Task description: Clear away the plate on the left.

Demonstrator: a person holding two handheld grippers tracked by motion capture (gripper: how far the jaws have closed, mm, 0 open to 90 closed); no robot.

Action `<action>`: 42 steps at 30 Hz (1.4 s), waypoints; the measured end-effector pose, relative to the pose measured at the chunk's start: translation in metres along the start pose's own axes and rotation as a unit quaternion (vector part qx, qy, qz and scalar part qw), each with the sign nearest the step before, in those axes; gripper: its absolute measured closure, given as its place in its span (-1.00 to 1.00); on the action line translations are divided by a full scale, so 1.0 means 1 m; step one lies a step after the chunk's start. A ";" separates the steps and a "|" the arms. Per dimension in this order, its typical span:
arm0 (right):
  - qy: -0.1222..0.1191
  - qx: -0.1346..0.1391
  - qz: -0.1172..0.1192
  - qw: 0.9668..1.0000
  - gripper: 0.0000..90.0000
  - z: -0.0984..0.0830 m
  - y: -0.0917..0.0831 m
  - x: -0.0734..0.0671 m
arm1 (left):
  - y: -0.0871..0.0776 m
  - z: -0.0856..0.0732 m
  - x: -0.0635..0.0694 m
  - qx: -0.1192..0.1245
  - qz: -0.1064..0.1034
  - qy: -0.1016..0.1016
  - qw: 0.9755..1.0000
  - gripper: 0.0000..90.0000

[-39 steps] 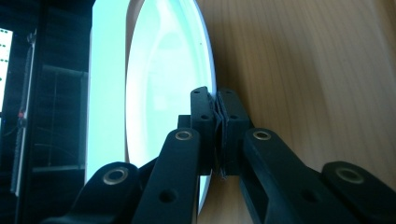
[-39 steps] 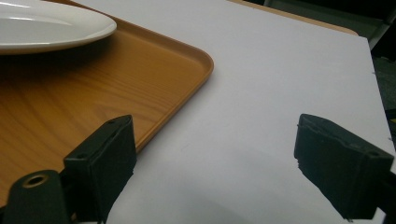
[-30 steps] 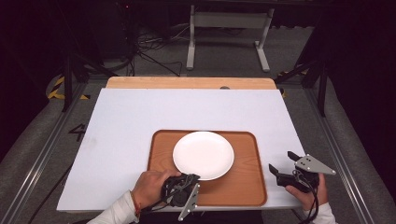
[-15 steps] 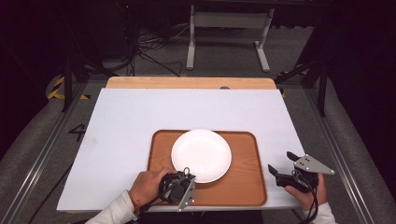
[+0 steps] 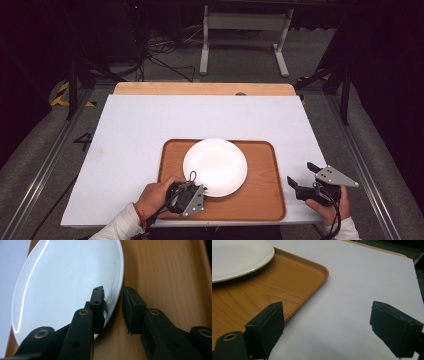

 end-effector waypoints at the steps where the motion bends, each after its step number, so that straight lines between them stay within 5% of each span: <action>1: 0.000 0.000 0.000 1.000 -0.71 0.000 0.000 0.000 | 0.000 0.000 0.000 0.000 -0.001 -0.001 1.000 0.56; 11: -0.001 0.000 -0.001 1.000 -0.71 0.000 0.000 0.000 | -0.007 0.001 -0.002 0.014 -0.010 -0.014 1.000 0.46; 24: -0.003 0.000 -0.002 1.000 -0.71 0.000 -0.001 0.000 | -0.022 -0.002 -0.010 0.050 0.018 -0.050 0.997 0.20; 42: -0.003 0.000 -0.003 1.000 -0.71 0.001 -0.001 0.000 | -0.046 -0.022 -0.029 0.073 0.084 -0.108 0.988 -0.29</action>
Point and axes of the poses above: each handheld gripper's, and its own axes: y roughly forward along the jaws, z roughly out of its top, x roughly to its right, the point moved 1 cm from there along y, roughly forward along the jaws, and after that the axes turned 7 degrees about y, right-handed, at the moved point
